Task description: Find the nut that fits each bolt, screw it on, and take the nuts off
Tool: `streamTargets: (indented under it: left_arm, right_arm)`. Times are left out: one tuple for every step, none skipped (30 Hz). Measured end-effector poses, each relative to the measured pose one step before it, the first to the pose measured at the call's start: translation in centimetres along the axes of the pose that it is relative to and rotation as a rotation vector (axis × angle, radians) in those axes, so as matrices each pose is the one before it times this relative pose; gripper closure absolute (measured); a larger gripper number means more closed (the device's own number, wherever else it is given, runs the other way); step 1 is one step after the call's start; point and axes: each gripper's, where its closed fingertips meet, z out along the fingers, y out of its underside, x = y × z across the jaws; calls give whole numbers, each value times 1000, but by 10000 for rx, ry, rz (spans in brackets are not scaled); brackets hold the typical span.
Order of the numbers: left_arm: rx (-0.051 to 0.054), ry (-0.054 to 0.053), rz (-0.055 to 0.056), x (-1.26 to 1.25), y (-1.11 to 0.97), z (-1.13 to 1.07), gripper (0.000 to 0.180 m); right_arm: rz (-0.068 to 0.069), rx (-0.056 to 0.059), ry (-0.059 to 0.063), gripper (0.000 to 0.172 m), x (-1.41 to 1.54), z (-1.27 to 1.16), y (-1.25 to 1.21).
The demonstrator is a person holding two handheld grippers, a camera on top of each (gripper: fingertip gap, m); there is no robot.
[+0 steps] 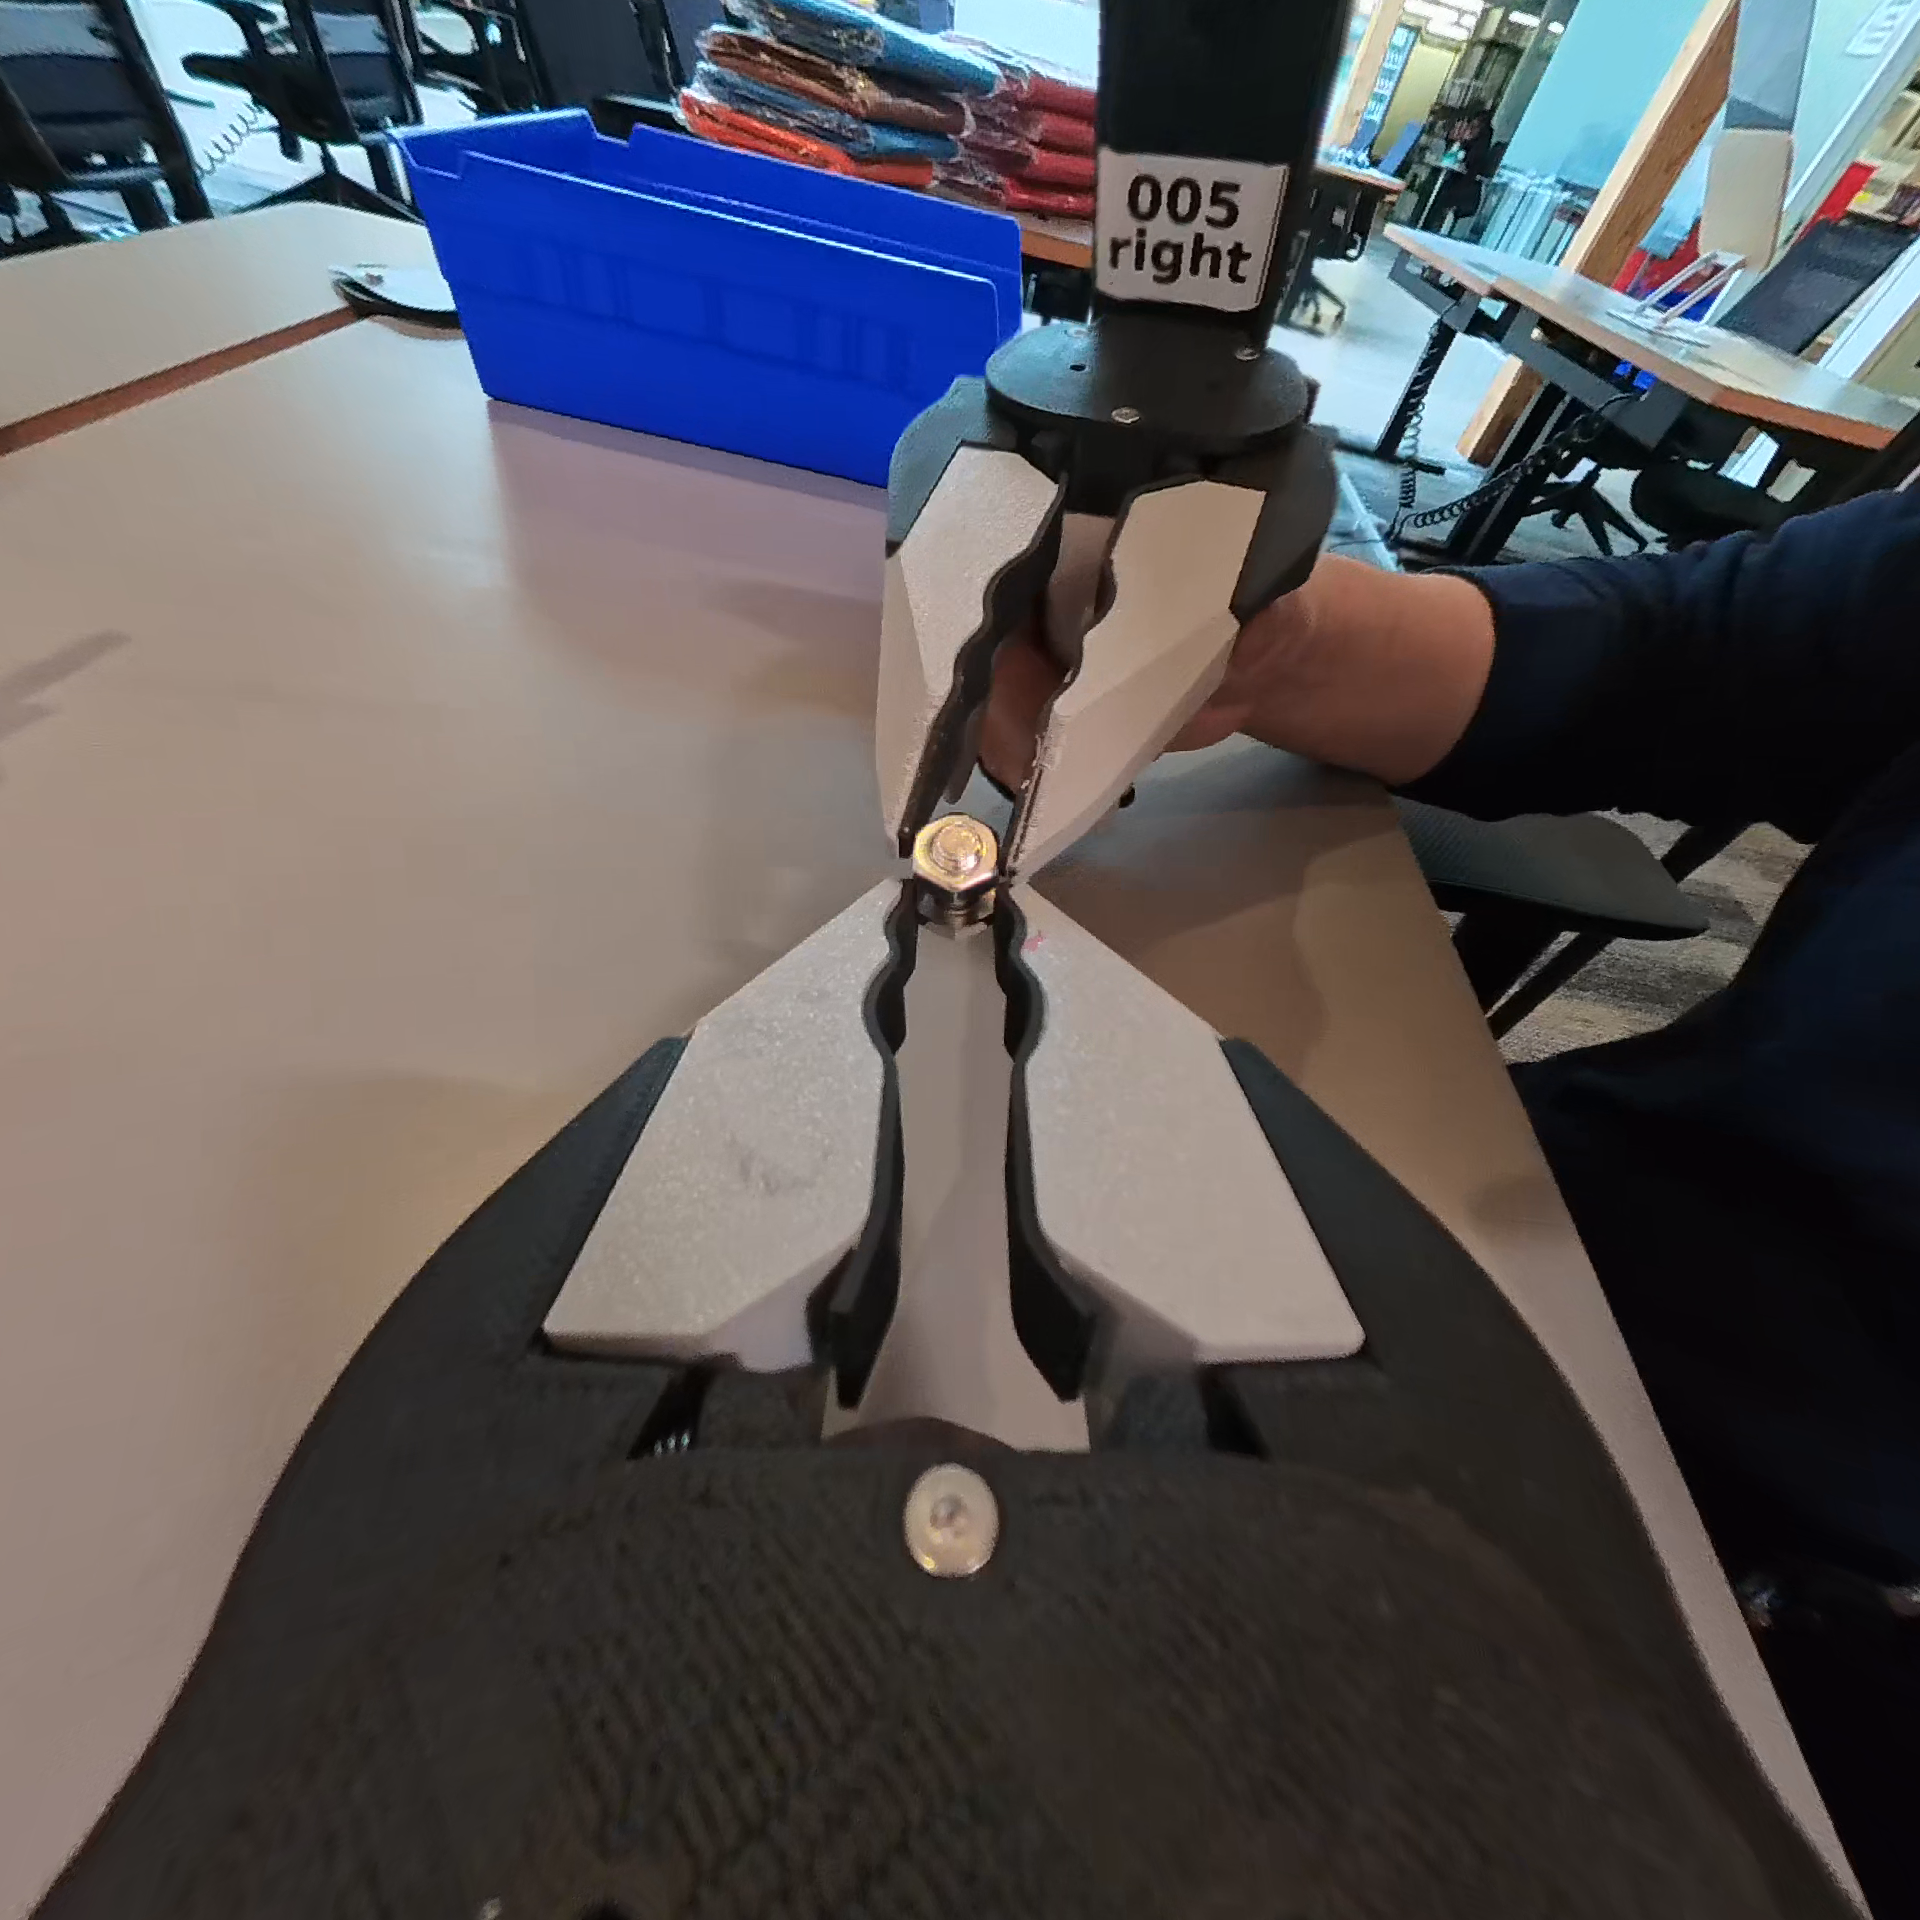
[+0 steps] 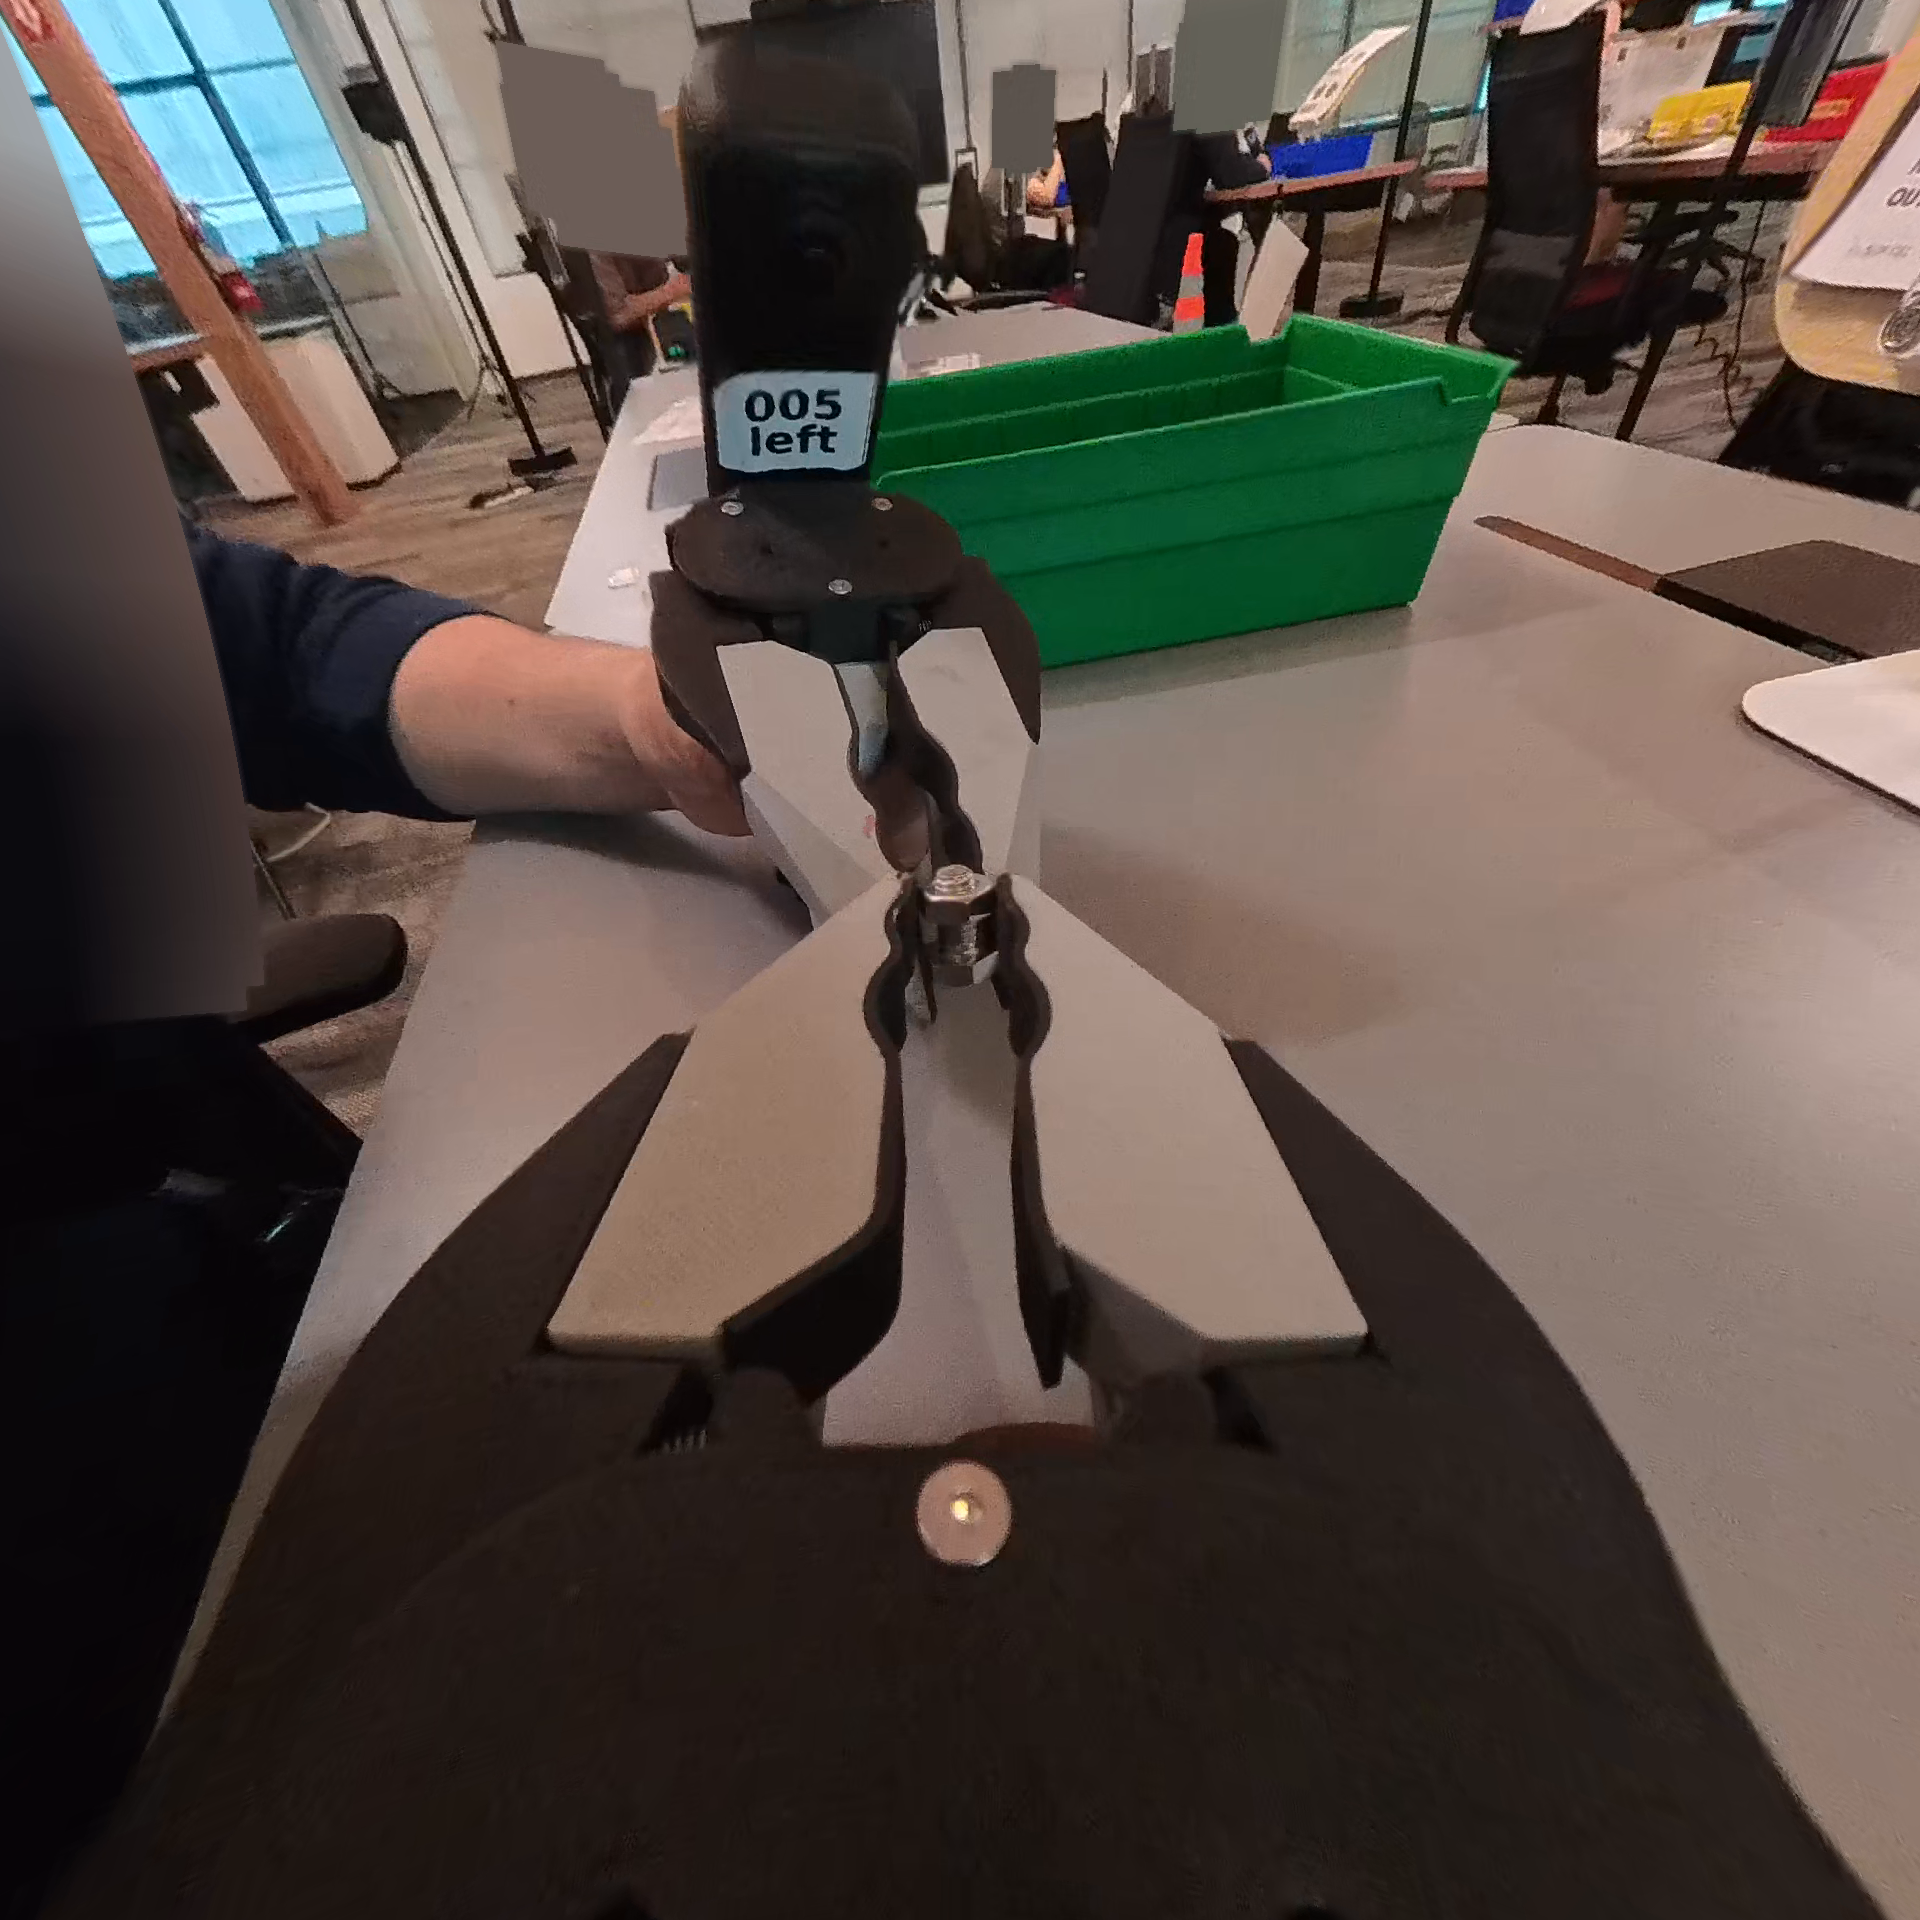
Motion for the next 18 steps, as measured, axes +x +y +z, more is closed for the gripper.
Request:
streamTargets:
  left_arm:
    - [-69, 18, 6, 41, 105, 46, 168]
    - [-42, 23, -23, 28, 110, 74, 169]
    - [-1, 25, -74, 9, 68, 82, 169]
    - [25, 61, -138, -2, -5, 45, 168]
    - [37, 170, -164, 124, -54, 5, 164]
    - [59, 167, -176, 129, -77, -26, 157]
    - [77, 14, -115, -82, -113, -55, 154]
    - [90, -109, -27, -221, -134, -70, 150]
    - [58, -124, 26, -238, -99, -61, 144]
    - [10, -149, 19, -277, -22, -60, 139]
    - [-39, -125, 30, -240, 49, -51, 136]
    - [-80, -92, 95, -169, 97, -62, 136]
    - [-107, -134, 145, -174, 142, -40, 136]
    - [-99, -127, 159, -127, 128, -38, 136]
    - [-73, -78, 135, -41, 85, 0, 135]
    - [-65, -32, 90, 30, 64, 14, 135]
    - [-78, -27, 47, 23, 76, 30, 133]
    - [-82, -58, 52, -26, 99, 33, 131]
  right_arm:
    - [46, 56, -34, 160, -140, -45, 118]
    - [5, -4, 0, 161, -4, -23, 132]
    - [-24, -14, 45, 161, 10, -57, 108]
    - [18, 53, 99, 161, 153, -84, 17]
    - [120, 135, 120, 161, 148, 8, -58]
    - [123, 108, 79, 161, 166, 7, -46]
    - [151, 110, 7, 161, 109, -71, -69]
    - [172, 149, 4, 161, 215, -219, -204]
    - [124, 183, 63, 161, 275, -380, -300]
    - [47, 190, 191, 161, 269, -542, -421]
    - [-55, 240, 298, 161, 467, -789, -583]
    - [-202, 219, 451, 161, 348, -1232, -780]
    - [-397, 233, 676, 161, 1013, -1539, -1233]
    - [-494, 182, 871, 161, 1331, -2307, -1556]
    - [-511, 53, 1012, 161, 1881, -2289, -1528]
    - [-433, -74, 1200, 161, 2513, -2557, -1501]
    - [-355, -280, 1330, 161, 3404, -2530, -1138]
    - [-403, -515, 1468, 161, 4037, -2438, -607]
